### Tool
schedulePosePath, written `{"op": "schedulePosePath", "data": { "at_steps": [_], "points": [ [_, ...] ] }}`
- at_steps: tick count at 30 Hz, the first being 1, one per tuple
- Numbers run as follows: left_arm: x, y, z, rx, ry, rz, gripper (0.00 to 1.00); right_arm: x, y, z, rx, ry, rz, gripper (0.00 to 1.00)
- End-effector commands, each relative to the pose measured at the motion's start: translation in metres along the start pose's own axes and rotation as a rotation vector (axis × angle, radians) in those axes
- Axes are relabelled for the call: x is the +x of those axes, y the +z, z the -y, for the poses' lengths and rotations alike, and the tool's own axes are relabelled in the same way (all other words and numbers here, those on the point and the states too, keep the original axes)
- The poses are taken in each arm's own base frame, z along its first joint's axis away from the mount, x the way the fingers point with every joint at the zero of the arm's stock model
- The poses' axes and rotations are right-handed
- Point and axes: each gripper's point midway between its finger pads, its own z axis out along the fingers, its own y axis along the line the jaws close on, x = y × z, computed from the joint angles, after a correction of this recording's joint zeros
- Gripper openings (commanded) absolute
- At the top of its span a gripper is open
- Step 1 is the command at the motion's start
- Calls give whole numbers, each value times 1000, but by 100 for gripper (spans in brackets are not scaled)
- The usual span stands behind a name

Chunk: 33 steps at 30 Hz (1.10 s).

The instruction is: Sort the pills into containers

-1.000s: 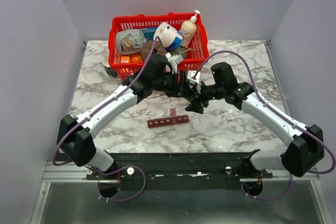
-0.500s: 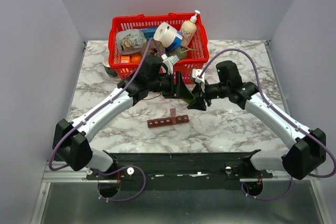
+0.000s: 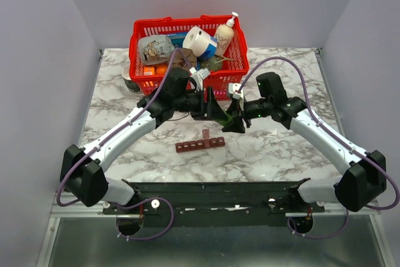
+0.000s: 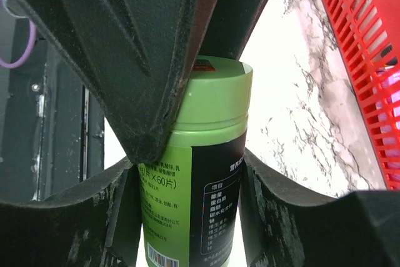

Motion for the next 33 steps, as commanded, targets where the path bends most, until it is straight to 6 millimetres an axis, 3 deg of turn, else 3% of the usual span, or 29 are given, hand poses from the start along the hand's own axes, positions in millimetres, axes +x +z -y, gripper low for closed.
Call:
{"op": "schedulePosePath", "data": {
  "at_steps": [1,2,5,6,10,17,24,33],
  "points": [
    [-28,-18,15,68,37,110,49,-13,0,-31,-160,-9,56,8],
    [-27,-23,16,80,44,116,71,-14,-1,-31,-159,-13,57,8],
    [-31,-37,13,100,53,158,95,-15,-2,-32,-164,-16,55,6],
    [-31,-41,13,112,55,164,98,-14,-2,-33,-168,-17,55,6],
    [-34,-59,13,153,88,200,99,-14,-2,-37,-190,-18,60,6],
    [-3,-66,21,228,308,114,99,-21,-2,-47,-262,0,96,6],
    [24,-60,33,282,517,81,99,-28,1,-54,-348,65,134,6],
    [32,-49,35,269,572,65,98,-32,4,-57,-394,124,146,6]
  ]
}}
